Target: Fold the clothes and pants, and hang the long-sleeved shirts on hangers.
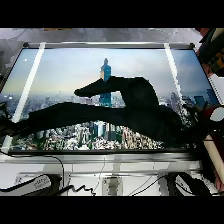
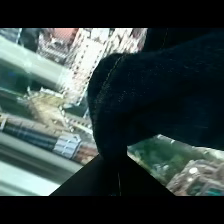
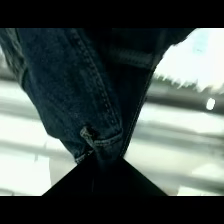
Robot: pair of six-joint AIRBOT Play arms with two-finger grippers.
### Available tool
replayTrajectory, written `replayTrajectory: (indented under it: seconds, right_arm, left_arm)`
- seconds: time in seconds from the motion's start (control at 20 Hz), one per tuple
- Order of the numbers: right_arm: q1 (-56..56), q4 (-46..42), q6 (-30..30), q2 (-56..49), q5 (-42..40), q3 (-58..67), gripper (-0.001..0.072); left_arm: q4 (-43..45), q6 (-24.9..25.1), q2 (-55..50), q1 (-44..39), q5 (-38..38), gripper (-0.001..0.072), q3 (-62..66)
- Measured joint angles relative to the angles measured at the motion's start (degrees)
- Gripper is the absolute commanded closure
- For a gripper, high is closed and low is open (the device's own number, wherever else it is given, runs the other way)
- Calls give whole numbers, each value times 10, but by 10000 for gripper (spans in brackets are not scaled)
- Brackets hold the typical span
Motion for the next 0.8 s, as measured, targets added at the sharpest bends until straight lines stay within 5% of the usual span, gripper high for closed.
replayTrajectory:
  seconds: [0.1,0.15,0.25,0.3,0.8]
  right_arm:
    - [0,-2,-14,5,3,-13,144]
    - [0,-2,-18,7,-8,-16,73]
    - [0,-1,-23,9,-44,-21,73]
    - [0,-2,-23,9,-64,-22,74]
    - [0,11,7,10,-205,-25,86]
  left_arm:
    - [9,2,0,0,0,640,-5]
    - [13,3,0,0,0,520,-6]
    - [18,3,0,0,0,131,-8]
    - [19,3,0,0,1,74,-8]
    - [23,-1,-7,0,26,78,95]
